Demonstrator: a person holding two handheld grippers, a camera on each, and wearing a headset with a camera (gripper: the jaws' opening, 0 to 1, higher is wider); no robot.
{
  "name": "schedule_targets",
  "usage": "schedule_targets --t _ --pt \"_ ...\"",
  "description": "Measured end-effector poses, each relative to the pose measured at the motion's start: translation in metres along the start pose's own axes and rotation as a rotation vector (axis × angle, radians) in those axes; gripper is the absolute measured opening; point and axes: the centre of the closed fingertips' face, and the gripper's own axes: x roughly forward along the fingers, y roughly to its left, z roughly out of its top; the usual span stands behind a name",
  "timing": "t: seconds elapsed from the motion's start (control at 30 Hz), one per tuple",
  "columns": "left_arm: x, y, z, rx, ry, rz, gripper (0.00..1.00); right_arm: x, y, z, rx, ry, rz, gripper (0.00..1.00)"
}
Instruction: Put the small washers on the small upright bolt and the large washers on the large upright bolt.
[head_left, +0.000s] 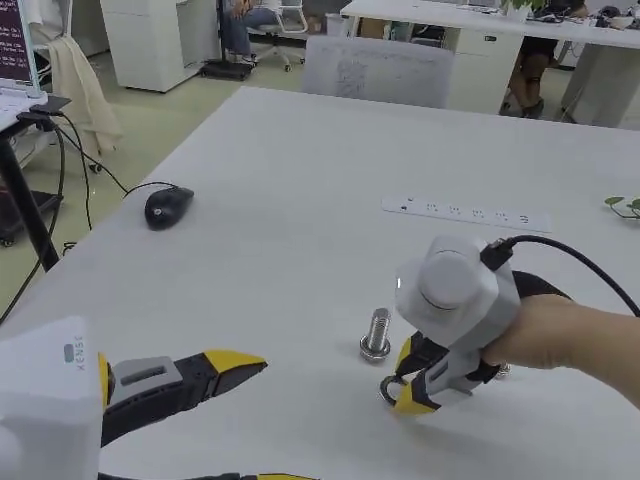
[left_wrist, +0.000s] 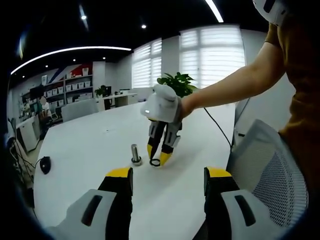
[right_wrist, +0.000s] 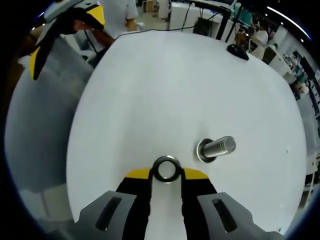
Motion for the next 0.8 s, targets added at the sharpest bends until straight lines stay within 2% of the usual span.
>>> schedule_targets --t 0.23,0.33,0.8 --pt "0.001 -0.001 0.001 0.004 0.0 -0.002 0.56 -0.009 -0.005 0.002 -0.004 -0.005 -0.018 0.22" --pt "0.0 0.003 -0.005 0.004 0.002 -0.002 0.56 -0.014 -0.008 0.003 -0.002 -0.008 -0.025 0.22" --pt "0.001 -0.001 0.001 0.007 -0.002 -0.005 0.56 -0.033 -0.024 0.009 -0.021 -0.013 -0.068 0.22"
